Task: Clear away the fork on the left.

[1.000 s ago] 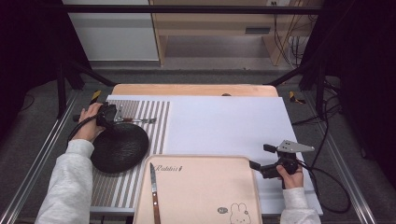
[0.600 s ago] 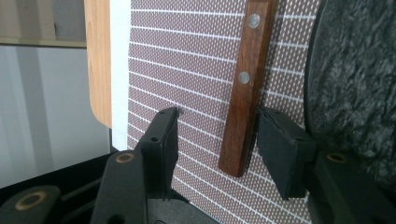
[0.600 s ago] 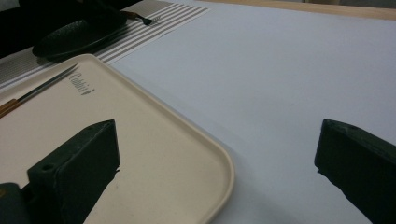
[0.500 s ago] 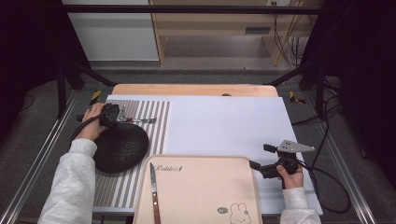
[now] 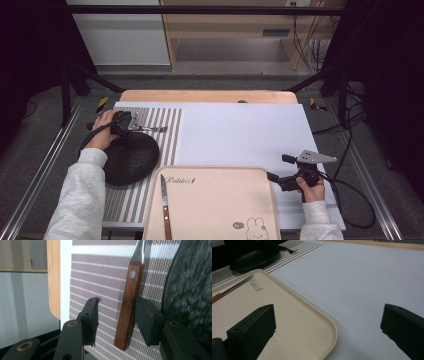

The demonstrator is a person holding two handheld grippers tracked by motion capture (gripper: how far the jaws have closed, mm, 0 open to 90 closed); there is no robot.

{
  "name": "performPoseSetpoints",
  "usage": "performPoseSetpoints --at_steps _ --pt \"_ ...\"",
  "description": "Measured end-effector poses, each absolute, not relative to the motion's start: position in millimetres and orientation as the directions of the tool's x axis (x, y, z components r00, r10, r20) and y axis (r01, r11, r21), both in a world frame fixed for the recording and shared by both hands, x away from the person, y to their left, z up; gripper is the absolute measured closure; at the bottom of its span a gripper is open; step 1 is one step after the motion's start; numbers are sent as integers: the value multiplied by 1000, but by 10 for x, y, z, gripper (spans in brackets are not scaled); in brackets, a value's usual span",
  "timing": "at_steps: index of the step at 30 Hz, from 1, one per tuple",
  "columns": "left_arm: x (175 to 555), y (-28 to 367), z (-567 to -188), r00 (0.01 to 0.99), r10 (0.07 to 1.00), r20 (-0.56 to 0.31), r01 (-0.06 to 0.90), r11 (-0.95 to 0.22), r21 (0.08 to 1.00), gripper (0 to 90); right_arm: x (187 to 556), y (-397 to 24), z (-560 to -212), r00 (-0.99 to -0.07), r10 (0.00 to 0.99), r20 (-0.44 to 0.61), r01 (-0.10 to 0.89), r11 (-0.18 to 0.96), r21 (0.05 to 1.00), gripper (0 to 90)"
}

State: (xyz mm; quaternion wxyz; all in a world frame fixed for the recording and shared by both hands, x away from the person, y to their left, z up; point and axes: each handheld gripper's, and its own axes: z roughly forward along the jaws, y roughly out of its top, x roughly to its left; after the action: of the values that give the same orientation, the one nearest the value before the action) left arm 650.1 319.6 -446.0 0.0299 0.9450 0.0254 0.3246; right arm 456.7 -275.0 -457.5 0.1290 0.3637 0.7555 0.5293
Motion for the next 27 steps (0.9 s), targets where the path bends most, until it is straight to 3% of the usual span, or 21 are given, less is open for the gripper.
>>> performPoseSetpoints --at_steps 27 --pt "6509 3062 -4488 789 16 614 -26 -998 59 606 4569 -2749 -4575 -701 687 190 414 174 894 3"
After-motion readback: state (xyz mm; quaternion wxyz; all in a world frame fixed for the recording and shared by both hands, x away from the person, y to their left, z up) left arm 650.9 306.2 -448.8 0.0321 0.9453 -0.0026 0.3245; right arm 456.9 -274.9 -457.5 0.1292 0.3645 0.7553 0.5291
